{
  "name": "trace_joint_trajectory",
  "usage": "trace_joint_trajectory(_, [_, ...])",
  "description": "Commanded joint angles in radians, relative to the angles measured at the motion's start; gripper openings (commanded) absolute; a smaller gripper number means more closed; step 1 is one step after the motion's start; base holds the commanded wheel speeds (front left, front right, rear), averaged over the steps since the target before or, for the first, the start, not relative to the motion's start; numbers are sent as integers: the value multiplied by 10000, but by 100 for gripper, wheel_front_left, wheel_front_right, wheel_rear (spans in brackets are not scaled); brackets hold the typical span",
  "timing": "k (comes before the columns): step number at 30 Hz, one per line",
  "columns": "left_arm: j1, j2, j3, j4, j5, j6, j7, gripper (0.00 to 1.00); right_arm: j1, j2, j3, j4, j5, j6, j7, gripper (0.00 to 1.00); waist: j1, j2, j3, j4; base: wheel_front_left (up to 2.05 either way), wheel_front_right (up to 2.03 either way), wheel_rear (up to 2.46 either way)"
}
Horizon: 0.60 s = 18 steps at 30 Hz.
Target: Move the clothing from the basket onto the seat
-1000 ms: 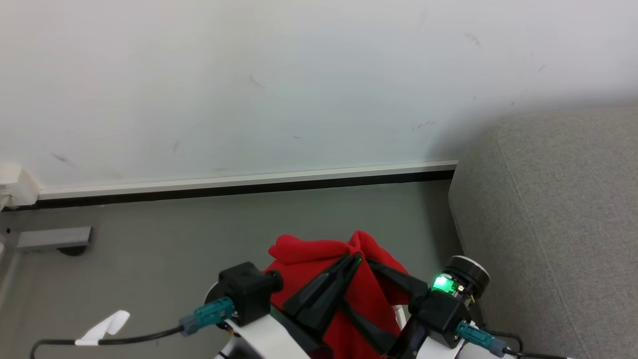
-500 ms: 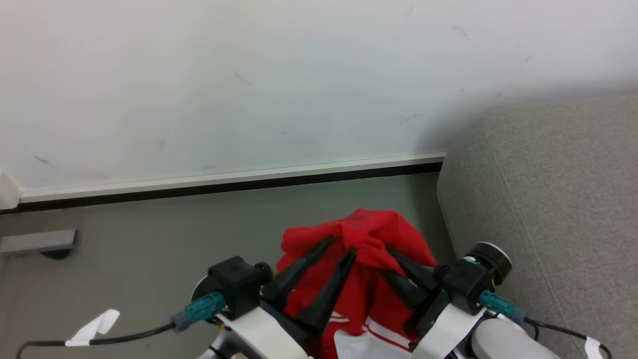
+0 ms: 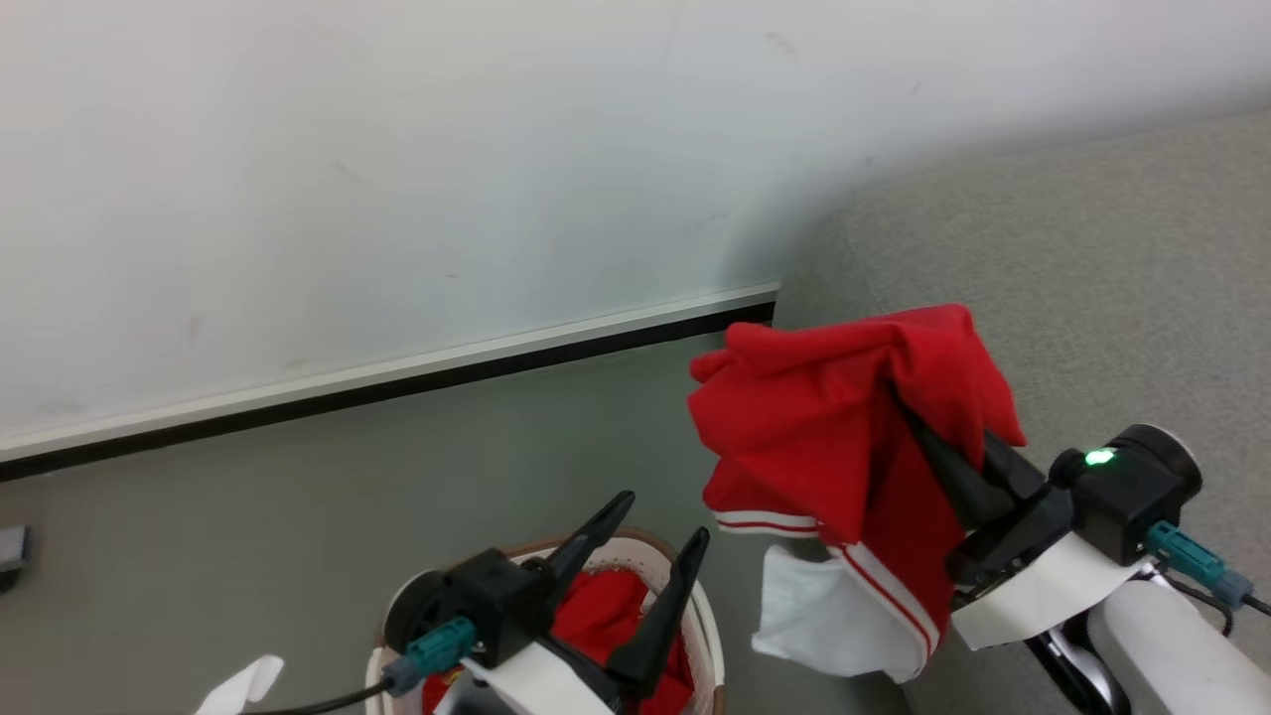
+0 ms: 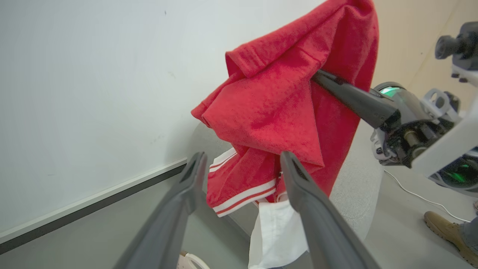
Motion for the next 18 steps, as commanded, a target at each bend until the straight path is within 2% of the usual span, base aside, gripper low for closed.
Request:
trace_joint_trajectory(1, [17,-114,-95,231,77,-59,-202,100,248,-205,-380,-184,-104,-25,-2,0,-1,0,56,-507,0,0,0])
trace_joint_trajectory(7, [-65,-404,-388,779,114,-175,-559,100,667,-613,-1289,-535,-186,-23,-2,0,-1,0,164,-1209,0,0,0])
trace_joint_trajectory(18, [-186,-630,-637,1111,119,-232,-769,100,1062,-681,-2103,-726,-455,-23,-2,0,-1,0,308,-1784,0,0,0])
